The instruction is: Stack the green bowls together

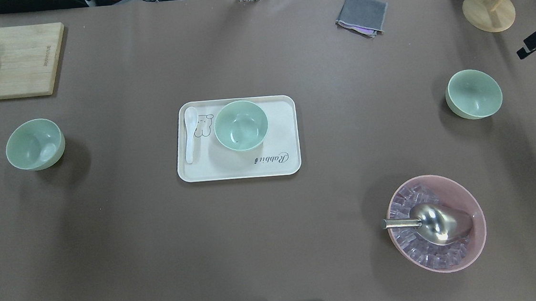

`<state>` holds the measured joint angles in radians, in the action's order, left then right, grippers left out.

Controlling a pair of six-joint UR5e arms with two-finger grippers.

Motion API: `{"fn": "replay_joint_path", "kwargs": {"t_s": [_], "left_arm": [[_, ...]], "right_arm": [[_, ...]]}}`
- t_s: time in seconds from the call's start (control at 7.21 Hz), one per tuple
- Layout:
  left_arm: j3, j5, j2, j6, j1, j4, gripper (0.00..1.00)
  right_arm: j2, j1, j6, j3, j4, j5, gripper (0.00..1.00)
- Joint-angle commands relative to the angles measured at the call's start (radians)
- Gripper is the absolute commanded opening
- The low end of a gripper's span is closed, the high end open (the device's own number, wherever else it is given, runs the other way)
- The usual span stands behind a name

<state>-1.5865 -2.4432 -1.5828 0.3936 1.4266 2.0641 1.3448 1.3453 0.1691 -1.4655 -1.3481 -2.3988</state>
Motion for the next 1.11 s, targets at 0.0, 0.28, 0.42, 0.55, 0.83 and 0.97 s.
{"fn": "replay_joint_path", "kwargs": {"t_s": [0.0, 0.28, 0.42, 0.55, 0.83, 0.97], "left_arm": [[0.0, -0.013, 0.006, 0.01, 0.0, 0.001, 0.98], [-0.006, -0.013, -0.011, 0.116, 0.0, -0.004, 0.98], [-0.009, -0.01, -0.037, 0.213, -0.053, -0.019, 0.98], [-0.012, 0.057, -0.033, 0.238, -0.107, -0.022, 0.98], [-0.007, 0.09, -0.037, 0.24, -0.165, -0.042, 0.98], [-0.004, 0.093, -0.054, 0.238, -0.192, -0.071, 0.98]], "right_arm": [[0.004, -0.012, 0.024, -0.007, 0.003, 0.007, 1.0], [0.004, -0.023, 0.072, -0.012, 0.003, 0.006, 1.0], [0.001, -0.041, 0.085, -0.01, 0.004, 0.012, 1.0], [-0.009, -0.052, 0.148, -0.012, 0.004, 0.048, 1.0], [-0.01, -0.119, 0.21, -0.019, 0.001, 0.11, 1.0], [-0.01, -0.155, 0.222, -0.015, 0.001, 0.118, 1.0]]}}
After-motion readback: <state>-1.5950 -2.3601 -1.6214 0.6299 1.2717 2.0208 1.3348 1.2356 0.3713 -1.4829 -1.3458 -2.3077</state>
